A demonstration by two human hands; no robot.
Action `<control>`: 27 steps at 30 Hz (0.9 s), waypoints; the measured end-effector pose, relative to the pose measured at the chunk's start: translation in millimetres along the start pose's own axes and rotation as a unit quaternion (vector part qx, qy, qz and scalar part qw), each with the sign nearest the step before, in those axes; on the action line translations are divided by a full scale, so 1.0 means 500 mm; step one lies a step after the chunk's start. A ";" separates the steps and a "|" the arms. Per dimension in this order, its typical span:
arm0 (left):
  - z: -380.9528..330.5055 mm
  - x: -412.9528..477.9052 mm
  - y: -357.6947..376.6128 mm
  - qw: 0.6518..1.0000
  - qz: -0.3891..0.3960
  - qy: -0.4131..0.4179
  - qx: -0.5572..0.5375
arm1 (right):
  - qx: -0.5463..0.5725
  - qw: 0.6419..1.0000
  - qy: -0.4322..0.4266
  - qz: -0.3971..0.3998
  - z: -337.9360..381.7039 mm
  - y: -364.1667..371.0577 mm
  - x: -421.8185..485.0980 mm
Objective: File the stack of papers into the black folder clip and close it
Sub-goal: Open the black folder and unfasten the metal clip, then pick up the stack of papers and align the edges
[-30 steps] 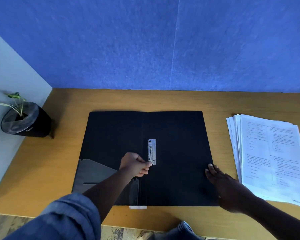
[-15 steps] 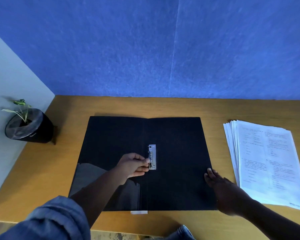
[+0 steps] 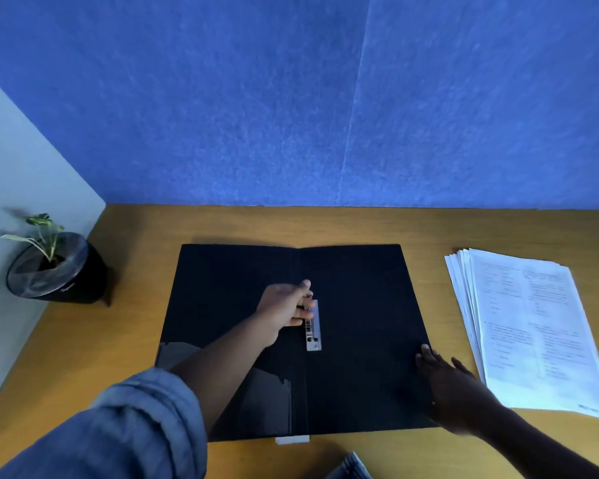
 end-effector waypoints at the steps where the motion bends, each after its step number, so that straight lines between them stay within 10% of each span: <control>1: -0.007 0.006 -0.002 1.000 -0.001 -0.001 0.005 | 0.002 1.000 0.006 -0.004 0.000 0.003 -0.003; 12: -0.033 0.051 0.030 1.000 0.013 -0.011 0.005 | 0.050 0.998 0.022 -0.037 0.013 0.034 -0.044; 18: -0.030 0.001 0.053 0.993 -0.109 0.001 -0.040 | 0.147 0.989 -0.017 -0.029 -0.003 0.012 -0.053; 27: -0.071 -0.090 0.345 0.995 -0.084 0.054 0.021 | 0.285 0.931 0.060 -0.220 -0.283 -0.137 -0.087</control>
Point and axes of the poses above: each hand's wrist, its own x-axis towards the middle knuckle, its own y-axis out of the palm, z = x × y, the point moved 8 cm from there along x, towards the middle knuckle, and after that the axes turned 12 degrees about x, right-handed, at the moved point
